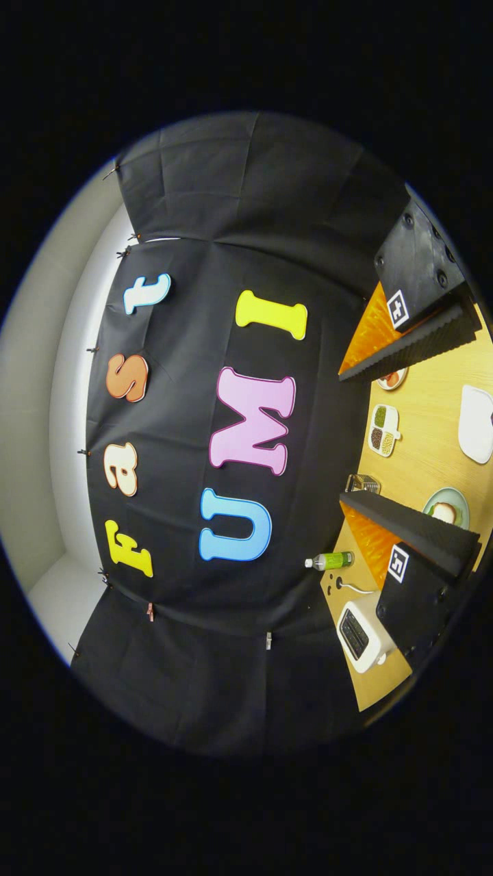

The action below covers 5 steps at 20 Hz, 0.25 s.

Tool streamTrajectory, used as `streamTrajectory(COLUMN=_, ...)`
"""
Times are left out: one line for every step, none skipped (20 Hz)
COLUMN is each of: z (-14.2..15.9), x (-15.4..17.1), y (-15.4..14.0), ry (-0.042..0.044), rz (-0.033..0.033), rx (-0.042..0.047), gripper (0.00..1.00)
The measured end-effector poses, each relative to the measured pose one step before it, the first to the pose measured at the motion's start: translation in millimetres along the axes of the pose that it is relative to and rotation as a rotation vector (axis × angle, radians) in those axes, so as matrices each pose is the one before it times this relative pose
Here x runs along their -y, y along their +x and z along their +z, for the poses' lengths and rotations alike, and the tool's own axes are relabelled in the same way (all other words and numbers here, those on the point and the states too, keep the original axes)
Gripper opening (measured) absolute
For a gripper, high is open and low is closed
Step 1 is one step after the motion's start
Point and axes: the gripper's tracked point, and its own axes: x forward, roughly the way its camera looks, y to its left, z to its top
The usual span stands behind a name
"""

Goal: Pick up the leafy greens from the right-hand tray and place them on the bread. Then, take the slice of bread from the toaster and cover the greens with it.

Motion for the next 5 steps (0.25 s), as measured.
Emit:
streamTrajectory(z=-0.70, x=1.34, y=0.08, ry=0.00504, rz=-0.00384, rx=-0.00112, gripper=0.98)
streamTrajectory(z=-0.39, x=2.68, y=0.47, ry=0.00528, rz=-0.00712, rx=-0.00225, gripper=0.98)
streamTrajectory(z=0.89, x=2.19, y=-0.41, ry=0.00654, rz=-0.00741, rx=0.00348, gripper=0.98)
streamTrajectory(z=0.02, x=0.84, y=0.22, ry=0.00265, rz=-0.00400, rx=-0.00194, gripper=0.98)
streamTrajectory(z=-1.84, x=0.82, y=-0.42, ry=0.00095, rz=-0.00134, rx=-0.00170, gripper=0.98)
